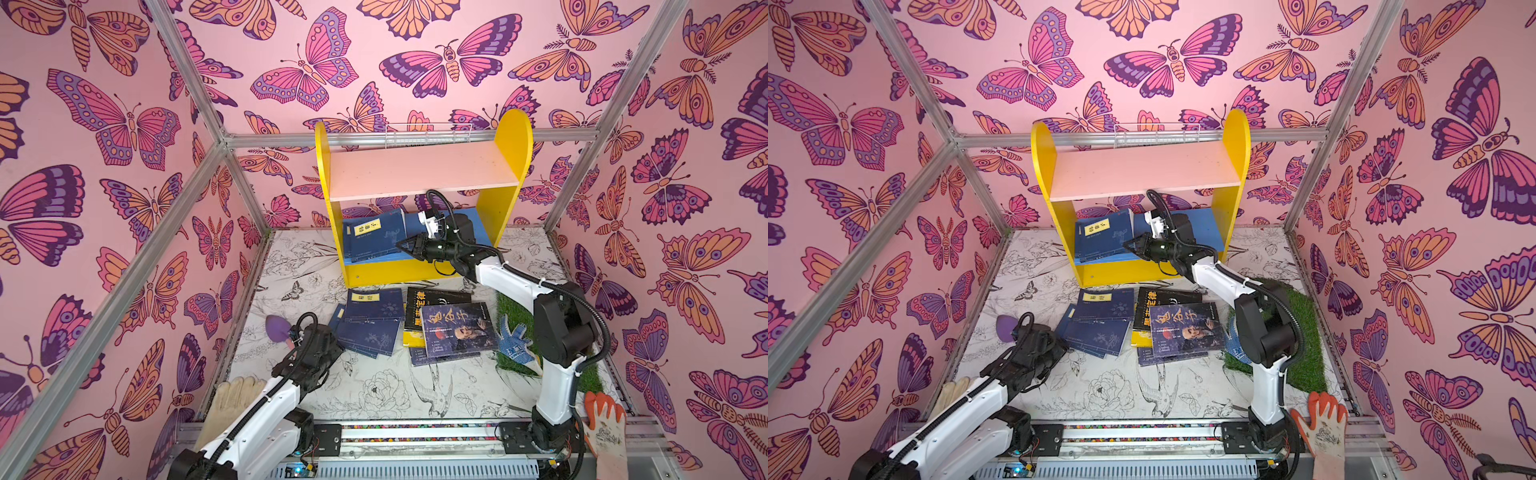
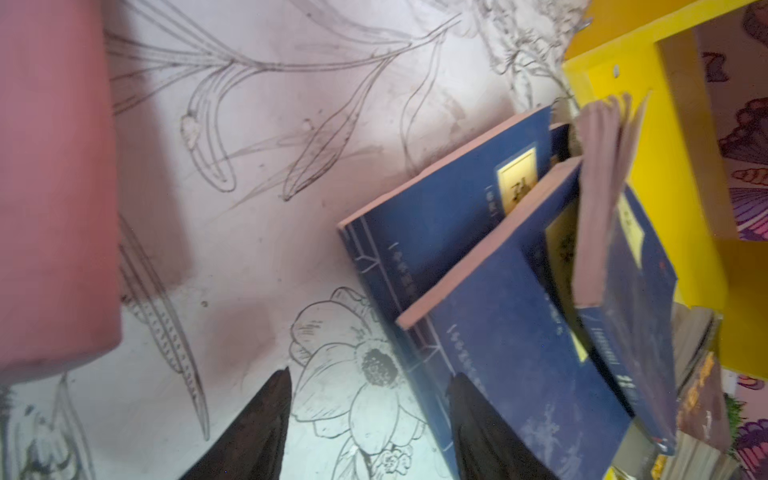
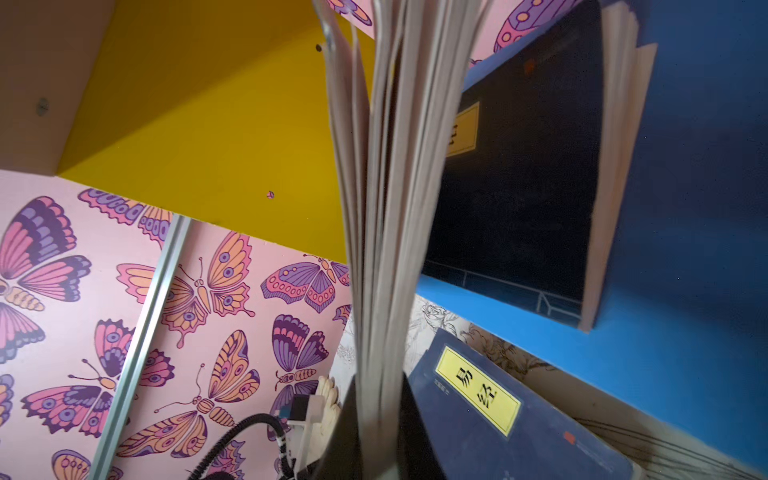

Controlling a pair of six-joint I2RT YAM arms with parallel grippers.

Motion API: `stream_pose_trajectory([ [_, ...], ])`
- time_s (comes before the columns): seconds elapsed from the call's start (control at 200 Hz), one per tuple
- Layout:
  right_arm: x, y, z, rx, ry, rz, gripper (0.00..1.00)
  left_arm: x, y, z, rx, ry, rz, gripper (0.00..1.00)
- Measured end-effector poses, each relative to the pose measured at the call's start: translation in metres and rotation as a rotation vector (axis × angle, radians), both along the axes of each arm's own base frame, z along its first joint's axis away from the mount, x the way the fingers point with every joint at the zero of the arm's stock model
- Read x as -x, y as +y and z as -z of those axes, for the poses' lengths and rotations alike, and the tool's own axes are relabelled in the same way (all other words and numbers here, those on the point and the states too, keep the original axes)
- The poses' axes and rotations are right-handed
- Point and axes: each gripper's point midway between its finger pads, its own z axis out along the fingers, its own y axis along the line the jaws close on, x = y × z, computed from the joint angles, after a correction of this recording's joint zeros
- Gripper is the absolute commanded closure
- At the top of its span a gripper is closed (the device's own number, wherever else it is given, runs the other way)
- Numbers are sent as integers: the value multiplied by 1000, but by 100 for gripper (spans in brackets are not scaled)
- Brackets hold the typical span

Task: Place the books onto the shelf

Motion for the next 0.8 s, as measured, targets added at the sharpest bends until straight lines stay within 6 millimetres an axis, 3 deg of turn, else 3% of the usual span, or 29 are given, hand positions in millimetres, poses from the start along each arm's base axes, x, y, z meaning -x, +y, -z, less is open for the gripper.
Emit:
stream_pose_trajectory([
  [0.291, -17, 13, 6, -44, 29, -11, 100, 4, -1, 7, -3, 35, 6, 37],
  [0.801, -29, 17, 30, -47, 90, 9, 100, 5, -1, 9, -4, 44, 13, 37],
])
